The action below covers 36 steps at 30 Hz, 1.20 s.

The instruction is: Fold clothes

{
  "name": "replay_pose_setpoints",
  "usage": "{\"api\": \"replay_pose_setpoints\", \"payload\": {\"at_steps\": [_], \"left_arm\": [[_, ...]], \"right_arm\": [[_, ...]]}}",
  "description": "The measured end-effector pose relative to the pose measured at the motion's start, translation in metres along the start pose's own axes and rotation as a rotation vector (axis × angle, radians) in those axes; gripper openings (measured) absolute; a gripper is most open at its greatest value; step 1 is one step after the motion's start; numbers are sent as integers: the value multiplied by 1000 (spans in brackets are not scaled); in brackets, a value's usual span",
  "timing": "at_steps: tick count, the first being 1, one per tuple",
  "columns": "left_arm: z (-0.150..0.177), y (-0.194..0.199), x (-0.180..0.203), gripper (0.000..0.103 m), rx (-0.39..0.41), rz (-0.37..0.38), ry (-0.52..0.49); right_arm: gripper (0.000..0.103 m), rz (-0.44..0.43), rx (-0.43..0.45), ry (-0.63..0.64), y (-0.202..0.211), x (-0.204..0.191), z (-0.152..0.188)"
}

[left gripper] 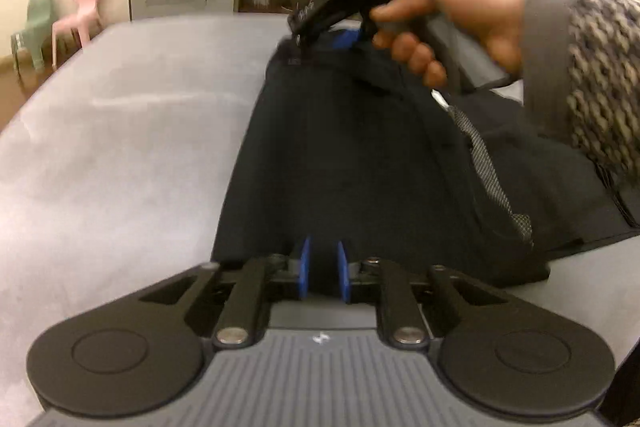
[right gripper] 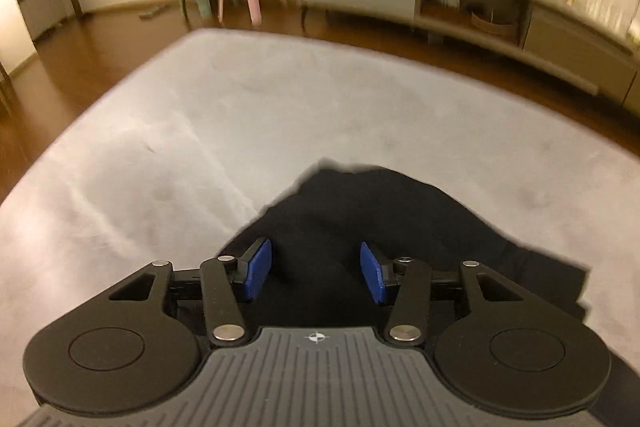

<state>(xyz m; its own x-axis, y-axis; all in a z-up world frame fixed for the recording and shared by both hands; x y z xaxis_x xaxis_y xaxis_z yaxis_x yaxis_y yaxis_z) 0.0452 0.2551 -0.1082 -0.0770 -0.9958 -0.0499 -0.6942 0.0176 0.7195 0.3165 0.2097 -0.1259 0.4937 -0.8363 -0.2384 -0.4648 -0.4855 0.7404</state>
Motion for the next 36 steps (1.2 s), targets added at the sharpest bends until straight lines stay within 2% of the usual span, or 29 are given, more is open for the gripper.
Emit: {"api": "replay_pose_setpoints", "payload": {"at_steps": [2,3,6,7,8,9,10,11,12,14,15,19,21,23,25,28,32,34,36], "left_arm": [[0,-1,-1,15,-9,10,13],[0,-1,-3,15,-17,20,28],[-2,12,-4,15,23,48,55],[-5,17,-5,15,46,57,61],[-7,21,-5,16,63,65,64],[-9,22,-4,17,70,72,63],[-10,22,-1,17,70,71,53],[-10,20,1,17,67,67,42],[-9,18,3,17,63,58,30],[-7,12,3,17,49,35,13],[-7,8,3,17,37,25,10],[-7,5,3,17,27,13,-1],[-10,13,3,17,70,29,-2],[-16,23,7,17,134,81,6],[-20,23,17,17,147,134,-2],[-19,9,47,17,112,181,-56],[-3,-10,75,17,47,126,-149],[1,-5,78,17,64,133,-154],[3,2,80,24,73,184,-133]], "right_arm": [[58,-16,-22,-30,-4,1,-6],[60,-50,-18,-42,1,1,-8],[60,-177,8,-73,26,0,-10],[66,-197,57,-84,38,4,-16],[72,-189,107,-84,49,8,-23],[84,-162,128,-66,52,12,-28],[89,-131,140,-43,53,16,-33],[89,-111,117,-12,47,16,-33],[88,-93,82,22,39,16,-32],[74,-57,12,91,23,17,-28],[63,-46,-3,136,18,13,-24],[63,29,-15,161,7,16,1],[63,13,83,74,36,27,3],[63,-75,237,-66,90,40,12],[62,-115,296,-125,134,50,40],[57,-112,258,-129,158,56,96],[51,-55,123,-107,137,61,147],[50,-33,153,-96,150,60,158],[51,-59,204,-137,171,61,167]]}}
Point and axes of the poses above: each gripper's, at about its wrist camera, not at the fingertips, and y roughly against the way its jaws point, x to its right, z to its underside, the point moved 6 cm from there along -y, roughly the way its jaws point, and after that the axes turned 11 degrees about -z, right-handed, at the moved point
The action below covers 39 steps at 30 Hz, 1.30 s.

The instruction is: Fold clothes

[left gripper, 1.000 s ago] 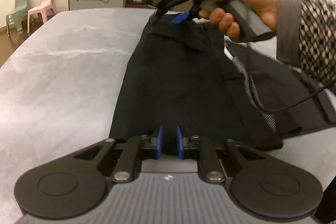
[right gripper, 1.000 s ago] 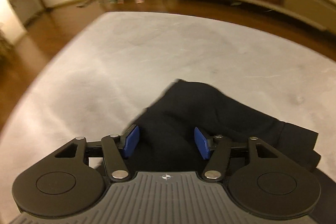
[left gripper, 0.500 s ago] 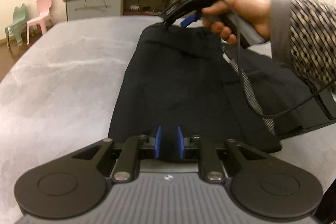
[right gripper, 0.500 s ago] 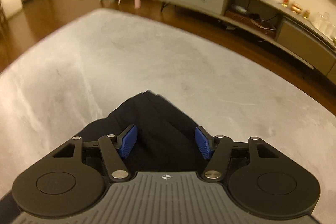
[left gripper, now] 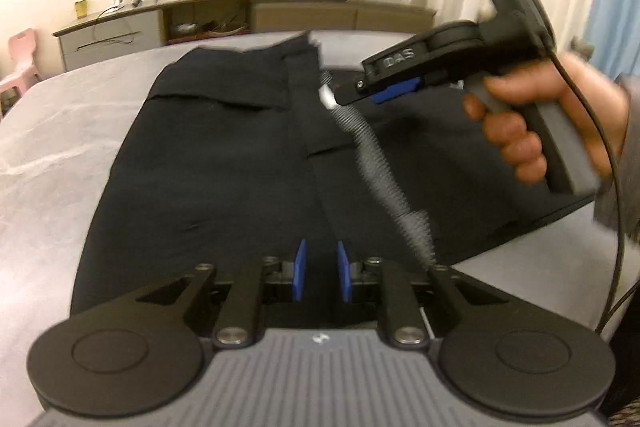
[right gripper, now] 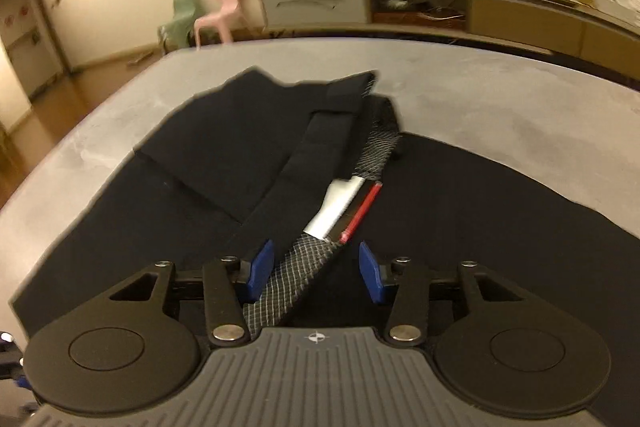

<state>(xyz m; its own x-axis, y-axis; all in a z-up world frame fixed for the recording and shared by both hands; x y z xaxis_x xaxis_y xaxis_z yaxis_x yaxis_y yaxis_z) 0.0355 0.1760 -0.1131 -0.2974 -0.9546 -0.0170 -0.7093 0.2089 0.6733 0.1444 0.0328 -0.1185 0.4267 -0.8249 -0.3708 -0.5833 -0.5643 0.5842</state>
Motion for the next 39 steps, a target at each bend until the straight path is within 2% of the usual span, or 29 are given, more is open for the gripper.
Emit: {"api": "replay_pose_setpoints", "payload": {"at_steps": [1,2,4,6,9,10,12,13,14,16,19,24,26,28,29,30,35,39], "left_arm": [[1,-3,1,24,-14,-5,3],[1,-8,1,24,-30,-20,4],[-5,-4,4,22,-35,-46,13],[-18,9,12,23,-11,-69,10],[-51,26,52,31,34,-48,-44],[-60,29,69,33,35,-23,-63],[-78,25,105,48,16,43,-87],[-87,14,126,52,-8,80,-85],[-95,0,147,53,-37,117,-79],[-112,-28,190,53,-94,192,-67],[-124,-83,244,49,-220,216,-14],[-126,-136,302,47,-284,204,-14],[-125,-144,313,47,-272,174,2],[-125,-147,320,30,-258,141,-5],[-124,-149,323,11,-257,142,-11],[-124,-150,326,6,-252,150,-15],[-128,-132,330,3,-183,125,-34],[-137,-108,312,3,-139,114,10]], "right_arm": [[53,-26,26,-28,11,1,3],[54,-30,12,-36,16,1,10],[55,7,-35,-11,25,7,29],[58,54,17,-22,60,16,40],[87,91,205,-111,142,49,52],[87,151,242,-142,166,65,64],[87,290,302,-205,213,99,92],[87,359,332,-237,237,115,105],[87,402,351,-267,254,130,120],[87,436,369,-324,274,150,146],[87,432,406,-387,287,164,171],[89,376,428,-372,272,162,166],[89,359,417,-385,270,167,168],[89,348,410,-385,266,169,169],[89,343,407,-384,264,170,169],[89,340,408,-378,263,170,170],[90,321,417,-363,263,164,170],[90,305,458,-370,269,164,170]]}}
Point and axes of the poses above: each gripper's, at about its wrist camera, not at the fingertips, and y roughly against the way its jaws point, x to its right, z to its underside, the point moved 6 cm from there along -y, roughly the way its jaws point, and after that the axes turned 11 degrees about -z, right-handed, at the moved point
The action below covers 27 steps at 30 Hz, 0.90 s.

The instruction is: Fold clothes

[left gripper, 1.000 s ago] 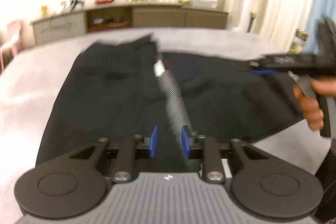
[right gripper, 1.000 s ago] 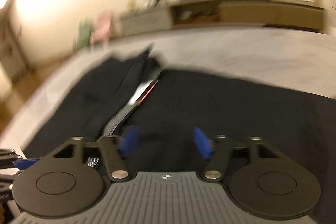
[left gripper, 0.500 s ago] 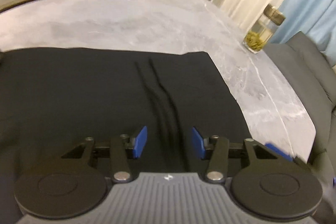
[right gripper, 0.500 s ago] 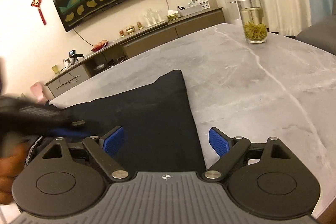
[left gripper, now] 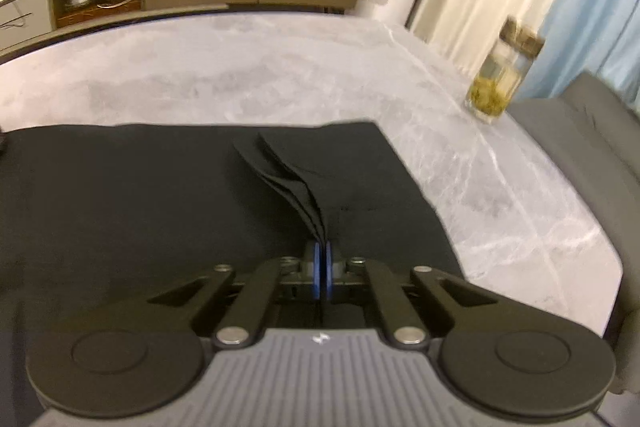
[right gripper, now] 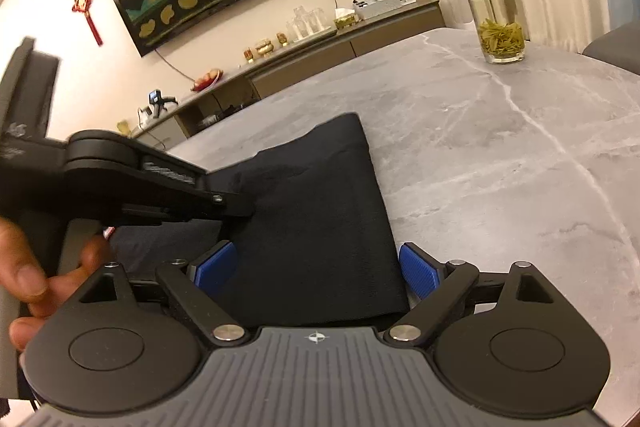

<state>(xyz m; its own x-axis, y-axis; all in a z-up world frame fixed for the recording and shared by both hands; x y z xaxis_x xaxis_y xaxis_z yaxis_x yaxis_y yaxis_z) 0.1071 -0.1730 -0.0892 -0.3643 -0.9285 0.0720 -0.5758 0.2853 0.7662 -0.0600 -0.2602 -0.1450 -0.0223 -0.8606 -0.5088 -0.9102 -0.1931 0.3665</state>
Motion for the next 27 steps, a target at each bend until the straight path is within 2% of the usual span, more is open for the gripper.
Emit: {"api": "replay_pose_setpoints", "payload": {"at_steps": [2,7,8,10,11,12,14,15,16,17,18,19,21,23,26,27], "left_arm": [[-4,12,-14,3,23,-20,24],[-1,-5,-43,4,-34,-155,2],[1,-10,-47,7,-51,-163,1],[8,-23,-50,20,-148,-124,17],[10,-23,-50,25,-158,-113,19],[8,-18,-50,26,-140,-133,8],[3,-5,-49,26,-93,-190,-19],[-3,4,-46,30,-48,-224,-40],[-9,14,-42,33,4,-258,-64],[-16,23,-34,36,47,-268,-90],[-21,29,-25,40,71,-254,-114],[-28,33,-11,43,77,-212,-152],[-32,27,22,51,28,-94,-249],[-29,10,56,51,-38,0,-337],[-20,-25,83,46,-131,11,-420],[-18,-33,85,35,-140,-5,-435]], "right_arm": [[90,-19,17,-5,4,-1,-1],[90,-27,-56,52,-11,-15,8],[90,-27,-65,69,-13,-19,9],[89,-29,-79,98,-16,-25,11],[88,-26,-85,101,-17,-25,11],[87,-24,-90,101,-18,-25,11],[75,-25,-99,116,-19,-27,12],[61,-27,-107,128,-19,-29,13],[53,-20,-113,147,-20,-31,13],[49,-7,-115,170,-22,-33,14],[42,0,-118,194,-23,-36,16],[40,7,-121,219,-24,-39,17],[38,19,-126,268,-26,-45,20],[35,33,-121,323,-26,-52,23],[26,31,-103,406,-23,-63,27],[25,24,-93,434,-22,-66,28]]}}
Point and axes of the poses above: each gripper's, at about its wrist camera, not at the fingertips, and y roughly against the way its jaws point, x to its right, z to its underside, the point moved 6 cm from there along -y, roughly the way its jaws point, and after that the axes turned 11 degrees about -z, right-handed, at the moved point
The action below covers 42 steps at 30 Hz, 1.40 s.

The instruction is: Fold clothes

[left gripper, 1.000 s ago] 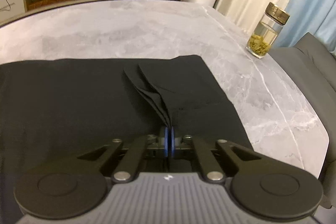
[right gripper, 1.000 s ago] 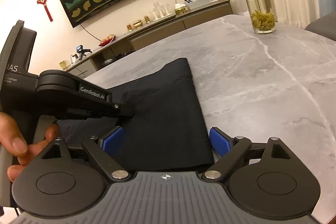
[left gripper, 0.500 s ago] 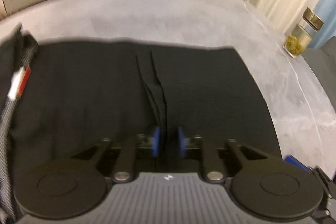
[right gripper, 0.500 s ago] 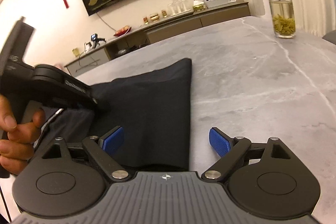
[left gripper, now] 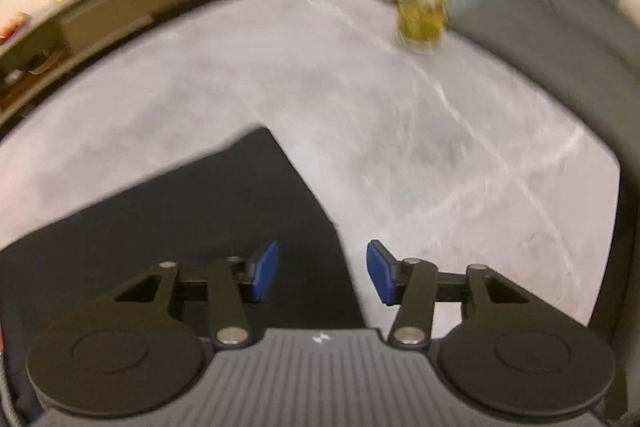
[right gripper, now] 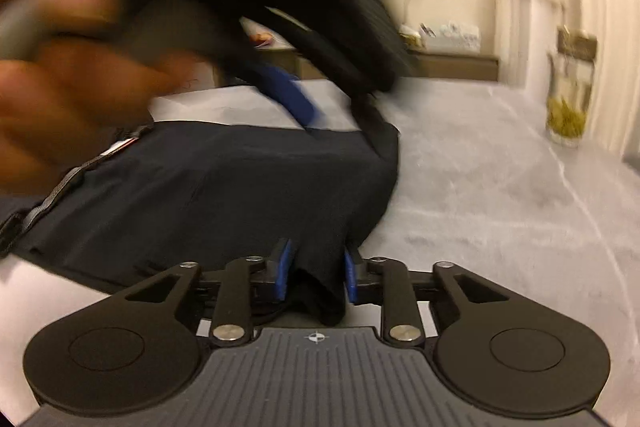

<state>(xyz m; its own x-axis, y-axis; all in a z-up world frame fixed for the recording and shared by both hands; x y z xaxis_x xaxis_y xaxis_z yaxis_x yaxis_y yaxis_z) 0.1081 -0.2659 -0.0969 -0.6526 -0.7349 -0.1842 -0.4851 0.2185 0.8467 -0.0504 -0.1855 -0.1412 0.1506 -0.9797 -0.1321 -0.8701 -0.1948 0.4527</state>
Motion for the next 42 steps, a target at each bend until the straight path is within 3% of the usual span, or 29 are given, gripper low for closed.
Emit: {"api": "replay_pose_setpoints", "payload": {"at_steps": [3,8,11,14,16,18,21,22,25,27,29,31,34,38,42], "left_arm": [[1,-12,0,7,0,-44,-26],[8,35,-51,5,120,-19,108],[27,78,-116,5,196,-13,275],[66,94,-180,6,194,-40,412],[91,83,-209,10,144,-53,471],[117,62,-229,24,74,-62,530],[146,56,-247,42,86,-44,625],[152,57,-249,43,91,-30,644],[162,51,-247,41,80,-13,631],[170,40,-247,33,52,-38,617],[176,28,-247,32,31,-73,600],[183,33,-249,33,34,-68,599],[194,64,-257,32,100,-63,587],[232,110,-273,32,173,-124,566],[282,119,-308,32,129,-260,587]], "right_arm": [[24,-26,37,53,5,-9,-1],[25,-115,110,42,17,-11,-4],[52,-214,199,20,33,-15,-11],[57,-277,198,18,34,-21,-12],[57,-299,155,32,26,-27,-9],[57,-321,117,42,19,-35,-8],[57,-358,80,51,14,-49,-8],[57,-368,72,55,14,-54,-9],[57,-392,54,46,8,-68,-18],[57,-400,35,44,2,-77,-25],[55,-384,-14,70,-12,-91,-27],[53,-333,-117,79,-35,-100,-24],[53,-291,-176,97,-44,-109,-23],[53,-316,-147,60,-34,-117,-37],[53,-346,-145,61,-47,-136,-47]]}}
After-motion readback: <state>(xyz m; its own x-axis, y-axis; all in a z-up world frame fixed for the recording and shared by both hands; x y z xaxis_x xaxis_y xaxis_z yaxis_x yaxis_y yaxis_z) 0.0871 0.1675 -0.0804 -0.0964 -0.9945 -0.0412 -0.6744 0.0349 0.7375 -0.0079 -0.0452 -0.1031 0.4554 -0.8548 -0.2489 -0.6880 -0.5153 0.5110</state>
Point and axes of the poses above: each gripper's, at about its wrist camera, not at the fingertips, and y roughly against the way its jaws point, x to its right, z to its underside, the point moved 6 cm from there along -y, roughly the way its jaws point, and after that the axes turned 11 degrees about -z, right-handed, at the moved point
